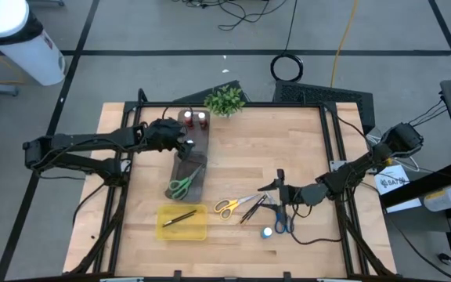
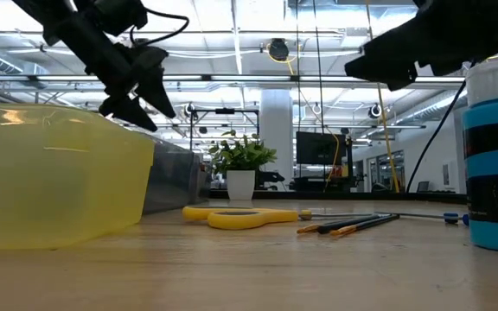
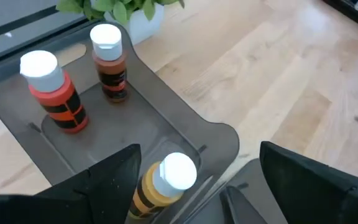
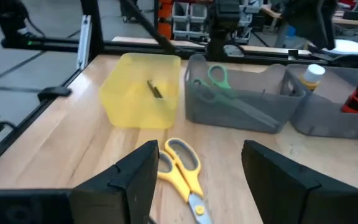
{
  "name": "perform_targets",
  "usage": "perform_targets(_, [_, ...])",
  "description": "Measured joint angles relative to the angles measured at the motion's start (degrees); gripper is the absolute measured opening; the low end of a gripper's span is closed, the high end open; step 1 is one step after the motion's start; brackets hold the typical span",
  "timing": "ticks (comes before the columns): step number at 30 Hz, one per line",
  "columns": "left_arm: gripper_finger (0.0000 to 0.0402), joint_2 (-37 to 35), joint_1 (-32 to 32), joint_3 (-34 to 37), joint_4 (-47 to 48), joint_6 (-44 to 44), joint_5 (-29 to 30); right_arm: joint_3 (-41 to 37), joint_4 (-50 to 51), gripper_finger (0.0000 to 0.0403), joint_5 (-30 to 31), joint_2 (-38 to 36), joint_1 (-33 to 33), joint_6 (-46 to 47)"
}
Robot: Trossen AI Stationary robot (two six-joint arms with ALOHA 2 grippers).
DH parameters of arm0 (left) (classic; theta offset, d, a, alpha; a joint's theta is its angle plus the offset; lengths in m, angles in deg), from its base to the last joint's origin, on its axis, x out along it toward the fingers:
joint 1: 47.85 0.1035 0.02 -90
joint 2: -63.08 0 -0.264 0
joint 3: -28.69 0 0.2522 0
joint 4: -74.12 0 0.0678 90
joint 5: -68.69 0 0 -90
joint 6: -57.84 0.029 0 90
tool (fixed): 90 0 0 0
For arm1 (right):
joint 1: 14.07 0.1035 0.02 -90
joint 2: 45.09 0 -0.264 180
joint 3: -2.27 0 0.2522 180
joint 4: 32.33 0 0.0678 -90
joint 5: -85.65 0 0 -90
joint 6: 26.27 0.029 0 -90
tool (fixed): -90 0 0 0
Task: Pick & Place Paint Supplies
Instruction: Put the blue paint bottle into the top black bin
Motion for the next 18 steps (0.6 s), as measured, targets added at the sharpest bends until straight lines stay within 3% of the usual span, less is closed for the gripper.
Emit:
perform_targets(12, [0.0311,-0.74,-0.22,0.01,0.29,0.41,0.16,0.00,0.44,0.0217,-0.22,0.00,1.34,0.65])
perform_targets(18, [0.0307,-1.07,-0.22,0.05,0.20,0.32,-2.23,0.00,2.79,0.0209,-5.94,-1.75,5.16,-1.05])
